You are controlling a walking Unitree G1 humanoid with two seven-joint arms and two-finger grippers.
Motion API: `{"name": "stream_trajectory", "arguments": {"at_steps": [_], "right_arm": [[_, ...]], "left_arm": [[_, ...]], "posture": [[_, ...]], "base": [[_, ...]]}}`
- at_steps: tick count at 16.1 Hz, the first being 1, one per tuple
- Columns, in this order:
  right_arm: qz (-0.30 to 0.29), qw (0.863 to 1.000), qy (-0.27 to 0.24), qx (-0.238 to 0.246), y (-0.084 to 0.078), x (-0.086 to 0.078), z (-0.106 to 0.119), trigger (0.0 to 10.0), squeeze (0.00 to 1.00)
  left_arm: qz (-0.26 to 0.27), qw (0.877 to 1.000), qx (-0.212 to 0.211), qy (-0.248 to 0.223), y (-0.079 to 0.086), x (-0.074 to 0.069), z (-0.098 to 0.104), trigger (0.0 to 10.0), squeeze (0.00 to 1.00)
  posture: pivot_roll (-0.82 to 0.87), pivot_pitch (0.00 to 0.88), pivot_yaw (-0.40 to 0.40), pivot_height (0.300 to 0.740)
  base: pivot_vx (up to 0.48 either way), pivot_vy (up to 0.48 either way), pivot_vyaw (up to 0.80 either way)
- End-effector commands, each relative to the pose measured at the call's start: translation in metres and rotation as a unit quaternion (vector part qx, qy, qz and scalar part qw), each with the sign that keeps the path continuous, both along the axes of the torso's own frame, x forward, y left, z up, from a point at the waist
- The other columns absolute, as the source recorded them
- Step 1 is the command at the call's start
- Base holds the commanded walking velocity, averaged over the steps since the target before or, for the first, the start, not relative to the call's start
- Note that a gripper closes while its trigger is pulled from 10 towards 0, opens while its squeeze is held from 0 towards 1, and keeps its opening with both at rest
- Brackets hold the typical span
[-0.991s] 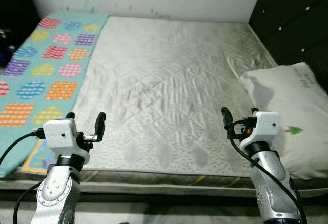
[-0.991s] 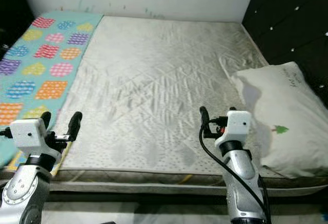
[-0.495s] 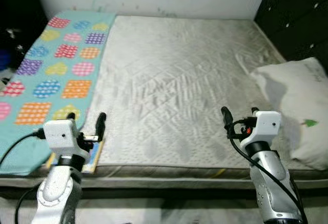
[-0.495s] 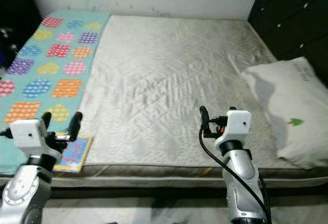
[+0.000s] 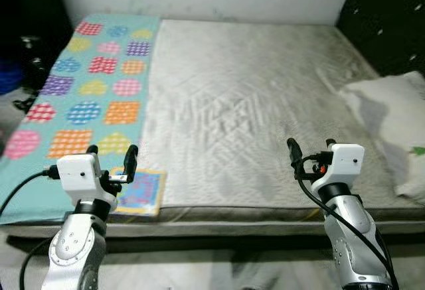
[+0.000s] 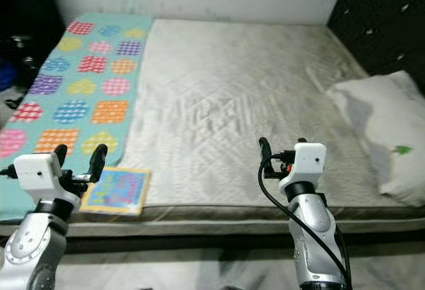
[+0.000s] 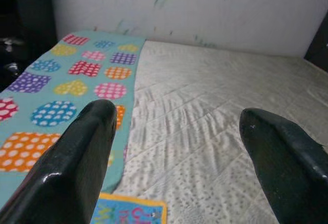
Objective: Clean up the room
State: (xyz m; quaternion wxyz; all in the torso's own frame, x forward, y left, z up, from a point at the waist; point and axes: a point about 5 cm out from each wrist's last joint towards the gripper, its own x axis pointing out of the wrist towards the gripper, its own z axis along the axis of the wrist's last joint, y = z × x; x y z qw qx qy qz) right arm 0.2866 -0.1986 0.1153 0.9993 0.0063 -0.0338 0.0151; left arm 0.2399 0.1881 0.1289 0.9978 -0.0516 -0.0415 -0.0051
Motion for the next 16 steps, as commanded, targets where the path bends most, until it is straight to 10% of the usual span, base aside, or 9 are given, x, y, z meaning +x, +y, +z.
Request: {"name": "stream_trajectory", "arguments": {"at_steps": [1,7,16], "right_arm": [[-0.012,1.000,0.004,-0.002,-0.0068,-0.0027,-0.0018,10.0,0.00],[-0.009,1.000,0.003,-0.003,-0.0063,-0.0004,-0.0014,10.0,0.00],[-0.005,1.000,0.006,-0.007,-0.0065,-0.0003,-0.0029,10.0,0.00]], "left_arm": [[-0.007,1.000,0.003,0.003,-0.0025,-0.0009,-0.0006,10.0,0.00],[-0.007,1.000,0.005,-0.001,-0.0022,-0.0006,0.0000,10.0,0.00],[-0.033,0.999,0.002,-0.011,-0.0072,-0.0026,0.0018,10.0,0.00]], "posture": [[-0.01,0.111,-0.029,0.740],[-0.01,0.102,-0.028,0.740],[-0.01,0.101,-0.029,0.740]], "base": [[0.000,0.454,0.00],[0.000,0.448,0.00],[0.000,0.000,0.00]]}}
